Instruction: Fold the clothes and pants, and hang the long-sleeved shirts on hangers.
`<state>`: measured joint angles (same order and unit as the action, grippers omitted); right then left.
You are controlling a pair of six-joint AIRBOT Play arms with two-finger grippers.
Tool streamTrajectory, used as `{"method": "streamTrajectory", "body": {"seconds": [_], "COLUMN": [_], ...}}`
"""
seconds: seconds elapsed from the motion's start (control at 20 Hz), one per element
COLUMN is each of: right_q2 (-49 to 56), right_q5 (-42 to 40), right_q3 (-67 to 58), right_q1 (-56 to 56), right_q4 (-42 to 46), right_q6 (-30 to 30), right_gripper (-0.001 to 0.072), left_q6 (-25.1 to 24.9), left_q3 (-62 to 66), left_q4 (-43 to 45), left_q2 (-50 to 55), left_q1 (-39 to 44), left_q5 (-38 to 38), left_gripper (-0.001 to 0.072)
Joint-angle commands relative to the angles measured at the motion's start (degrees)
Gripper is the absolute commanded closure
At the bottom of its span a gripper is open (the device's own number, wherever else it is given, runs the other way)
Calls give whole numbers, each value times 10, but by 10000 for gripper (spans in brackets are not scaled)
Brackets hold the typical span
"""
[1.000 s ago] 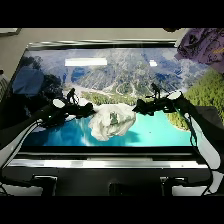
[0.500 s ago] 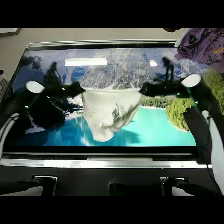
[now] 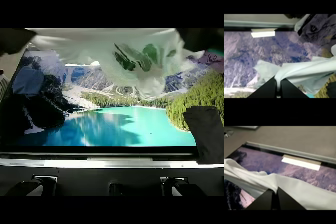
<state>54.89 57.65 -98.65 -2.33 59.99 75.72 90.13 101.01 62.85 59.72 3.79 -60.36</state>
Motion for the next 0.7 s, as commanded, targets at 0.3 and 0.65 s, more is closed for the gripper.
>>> {"method": "streamTrajectory", "body": {"seconds": [0.3,0.65], "right_q2": [9,324], "right_q5": [-1,-51], "right_q3": [-14,-14], "right_q1": [-4,-116], "right_q4": [19,18], "right_q6": [84,95], "right_gripper": [678,677], "left_q6": [94,105], "left_q3": [19,5], "left_q4": [84,207], "left_q2": [-45,157], "left_q1": [-1,-1], "left_q5": [-31,-33], "left_gripper": [693,693]}}
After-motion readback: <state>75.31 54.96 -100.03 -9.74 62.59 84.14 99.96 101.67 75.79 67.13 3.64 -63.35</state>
